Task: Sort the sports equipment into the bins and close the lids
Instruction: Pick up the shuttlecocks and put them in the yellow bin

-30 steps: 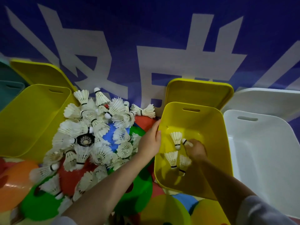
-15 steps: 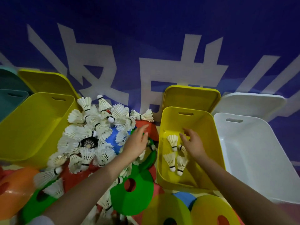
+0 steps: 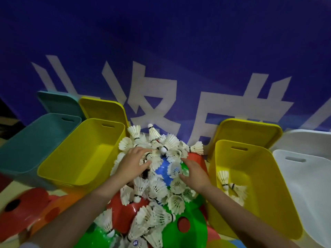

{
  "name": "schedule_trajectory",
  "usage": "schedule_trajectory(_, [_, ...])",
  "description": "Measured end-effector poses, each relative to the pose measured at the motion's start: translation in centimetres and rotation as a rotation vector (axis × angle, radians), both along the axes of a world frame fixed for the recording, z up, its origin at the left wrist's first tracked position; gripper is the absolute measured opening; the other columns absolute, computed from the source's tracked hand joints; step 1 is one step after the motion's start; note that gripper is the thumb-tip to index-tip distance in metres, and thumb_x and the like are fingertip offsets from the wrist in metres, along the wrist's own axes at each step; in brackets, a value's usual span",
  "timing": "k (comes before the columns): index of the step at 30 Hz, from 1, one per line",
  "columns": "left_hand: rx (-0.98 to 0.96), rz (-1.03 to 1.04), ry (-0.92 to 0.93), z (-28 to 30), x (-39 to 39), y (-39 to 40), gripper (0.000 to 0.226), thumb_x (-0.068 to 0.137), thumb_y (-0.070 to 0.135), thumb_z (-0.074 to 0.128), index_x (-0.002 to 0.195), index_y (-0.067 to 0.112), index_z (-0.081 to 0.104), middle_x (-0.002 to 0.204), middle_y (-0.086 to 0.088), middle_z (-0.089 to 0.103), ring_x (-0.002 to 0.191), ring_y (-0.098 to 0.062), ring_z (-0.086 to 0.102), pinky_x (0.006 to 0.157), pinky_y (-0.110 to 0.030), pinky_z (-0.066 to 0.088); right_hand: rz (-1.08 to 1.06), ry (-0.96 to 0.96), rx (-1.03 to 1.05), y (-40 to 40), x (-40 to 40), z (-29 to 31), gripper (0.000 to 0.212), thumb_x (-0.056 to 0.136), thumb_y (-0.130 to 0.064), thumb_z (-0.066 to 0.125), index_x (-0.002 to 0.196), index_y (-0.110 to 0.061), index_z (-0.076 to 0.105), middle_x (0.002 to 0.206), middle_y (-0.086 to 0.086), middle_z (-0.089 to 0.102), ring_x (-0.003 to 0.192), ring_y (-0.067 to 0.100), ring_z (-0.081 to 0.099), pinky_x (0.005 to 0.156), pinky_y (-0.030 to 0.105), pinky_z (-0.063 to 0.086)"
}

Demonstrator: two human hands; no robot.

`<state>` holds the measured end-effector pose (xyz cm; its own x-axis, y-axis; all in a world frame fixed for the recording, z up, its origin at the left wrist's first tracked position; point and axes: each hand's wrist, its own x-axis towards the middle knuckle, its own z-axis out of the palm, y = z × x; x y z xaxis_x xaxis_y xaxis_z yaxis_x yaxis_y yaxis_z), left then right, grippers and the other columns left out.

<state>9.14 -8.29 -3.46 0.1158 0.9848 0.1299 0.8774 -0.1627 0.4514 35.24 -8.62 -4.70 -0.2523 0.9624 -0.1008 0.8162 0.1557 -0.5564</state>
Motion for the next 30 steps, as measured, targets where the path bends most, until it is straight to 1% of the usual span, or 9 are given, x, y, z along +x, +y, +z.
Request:
schedule_trajectory(3, [-0.098,-0.028,0.127,-1.0,-2.9,0.8,0.061,0.086,0.052,0.06,0.14,0.031,0.041,0.14,0.003,0.042,0.132,-0.017,0.033,0.108,-0.034,0.033,-0.02,-0.085,-0.076,0.1,-1.6,-1.3,0.088,0.084,-0.031,0.066,0.152,-0.025,0.011,0.151,0.004,0.034,0.135,0.021,0.037,0.105,0.03,0.038])
schedule_trajectory(6, [-0.209,-0.067,0.177,-2.4,-4.7,1.5,0.065,0.086,0.046,0.063,0.143,0.032,0.035,0.142,0.003,0.04,0.133,-0.017,0.034,0.106,-0.031,0.033,-0.017,-0.152,-0.088,0.5,-3.1,-2.4,0.093,0.085,-0.025,0.064,0.153,-0.027,0.0,0.139,0.006,0.046,0.12,0.022,0.05,0.093,0.029,0.046])
schedule_trajectory(11, [-0.202,-0.118,0.047,-3.8,-6.1,2.7,0.057,0.085,0.038,0.066,0.136,0.034,0.043,0.127,0.007,0.047,0.119,-0.012,0.047,0.094,-0.025,0.041,0.057,-0.253,-0.028,1.5,-5.0,-4.4,0.083,0.084,-0.012,0.054,0.152,-0.028,0.009,0.143,0.002,0.045,0.121,0.023,0.048,0.098,0.032,0.044])
schedule_trajectory(13, [-0.201,-0.143,-0.017,-3.9,-6.6,2.9,0.055,0.084,0.04,0.066,0.134,0.036,0.044,0.126,0.011,0.046,0.116,-0.008,0.047,0.093,-0.025,0.041,0.052,-0.262,-0.016,1.7,-5.2,-4.8,0.076,0.085,-0.017,0.057,0.149,-0.028,0.019,0.141,0.001,0.047,0.121,0.023,0.048,0.099,0.032,0.042])
schedule_trajectory(17, [-0.158,-0.141,-0.174,-2.8,-7.0,2.4,0.048,0.084,0.037,0.068,0.128,0.036,0.048,0.122,0.016,0.045,0.109,-0.005,0.05,0.089,-0.026,0.046,-0.031,-0.041,0.049,1.6,-4.8,-3.9,0.07,0.082,-0.039,0.07,0.141,-0.024,0.036,0.135,-0.003,0.052,0.121,0.017,0.05,0.097,0.028,0.042])
schedule_trajectory(21, [-0.092,-0.104,-0.267,-0.7,-6.2,1.2,0.043,0.085,0.034,0.069,0.123,0.033,0.049,0.121,0.017,0.046,0.106,-0.003,0.049,0.085,-0.023,0.045,-0.107,0.18,0.113,0.6,-3.6,-1.7,0.068,0.079,-0.04,0.074,0.138,-0.029,0.042,0.135,-0.013,0.048,0.122,0.004,0.045,0.096,0.017,0.036])
schedule_trajectory(24, [-0.076,-0.111,-0.342,1.0,-4.4,0.3,0.037,0.088,0.034,0.065,0.121,0.029,0.05,0.122,0.014,0.047,0.111,-0.002,0.046,0.086,-0.014,0.037,-0.125,0.276,0.13,-0.3,-2.0,0.1,0.072,0.077,-0.043,0.075,0.139,-0.035,0.04,0.136,-0.021,0.045,0.121,-0.004,0.042,0.097,0.017,0.037])
schedule_trajectory(27, [-0.065,-0.153,-0.392,2.4,-1.5,-0.2,0.03,0.09,0.04,0.06,0.116,0.036,0.046,0.122,0.014,0.049,0.115,-0.003,0.046,0.096,-0.023,0.039,-0.159,0.296,0.164,-1.5,0.1,2.2,0.064,0.077,-0.039,0.076,0.13,-0.04,0.041,0.123,-0.022,0.053,0.104,-0.009,0.052,0.082,0.002,0.04])
schedule_trajectory(30, [-0.101,-0.186,-0.41,3.4,2.0,-0.6,0.03,0.088,0.042,0.062,0.113,0.037,0.045,0.12,0.01,0.054,0.109,-0.008,0.052,0.091,-0.026,0.043,-0.238,0.25,0.214,-2.9,3.5,3.5,0.066,0.075,-0.038,0.078,0.131,-0.034,0.043,0.112,-0.016,0.057,0.097,0.0,0.055,0.071,0.007,0.041])
